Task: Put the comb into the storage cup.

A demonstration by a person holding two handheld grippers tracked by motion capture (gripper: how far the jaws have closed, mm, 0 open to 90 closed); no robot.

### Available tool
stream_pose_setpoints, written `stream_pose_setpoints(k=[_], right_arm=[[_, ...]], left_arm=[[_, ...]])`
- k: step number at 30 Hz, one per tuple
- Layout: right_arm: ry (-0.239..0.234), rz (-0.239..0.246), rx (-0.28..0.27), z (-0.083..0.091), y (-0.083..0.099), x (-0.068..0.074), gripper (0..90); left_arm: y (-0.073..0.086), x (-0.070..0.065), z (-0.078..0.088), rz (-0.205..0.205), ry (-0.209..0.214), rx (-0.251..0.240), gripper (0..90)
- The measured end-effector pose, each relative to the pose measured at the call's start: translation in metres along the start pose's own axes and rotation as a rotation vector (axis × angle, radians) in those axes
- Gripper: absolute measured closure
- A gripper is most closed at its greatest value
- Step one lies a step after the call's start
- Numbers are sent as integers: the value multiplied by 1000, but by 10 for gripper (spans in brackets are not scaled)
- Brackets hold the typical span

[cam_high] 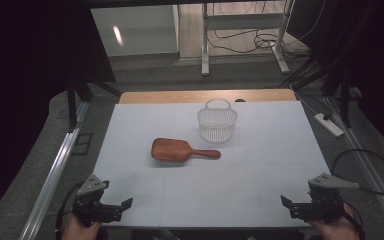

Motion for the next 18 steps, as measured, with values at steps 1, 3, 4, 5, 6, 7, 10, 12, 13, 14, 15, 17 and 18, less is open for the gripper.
stream_pose_setpoints(k=[1,3,4,5,6,7,10,12,13,14,15,17,18], right_arm=[[-4,-7,0,0,0,-1,0],[-11,-23,-3,0,0,-2,0],[-14,-28,-5,0,0,-2,0],[-16,-29,-7,1,0,-2,0],[-16,-30,-8,1,0,-2,0],[-17,-29,-9,1,0,-2,0],[-18,-20,-3,1,0,-1,0],[-18,-14,0,0,0,-1,0],[-18,-12,0,0,0,-1,0],[-20,-12,-1,0,0,0,0],[-20,-12,-1,0,0,0,0],[-21,-7,-3,1,0,0,0],[-22,-4,-3,1,0,0,0]], left_arm=[[0,0,0,2,3,-1,0],[0,1,0,8,8,-3,0],[0,1,0,11,9,-4,0],[0,1,1,14,11,-6,0],[0,2,1,15,10,-8,0],[0,2,1,16,11,-9,0],[0,2,0,16,9,-7,0],[0,2,0,17,10,-5,0],[0,2,0,19,9,-4,0],[0,2,0,20,9,-4,0],[0,2,0,20,9,-4,0],[0,2,1,25,8,-10,0],[-1,2,1,28,8,-13,0]])
Point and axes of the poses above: each handheld gripper's, and its own axes: z roughly backward along the jaws, y roughly out of its underside, x roughly to its left, the point moved 8 cm from there along -z, roughly forward along the jaws, and after that the axes turned 5 degrees about y, right-handed, at the moved point
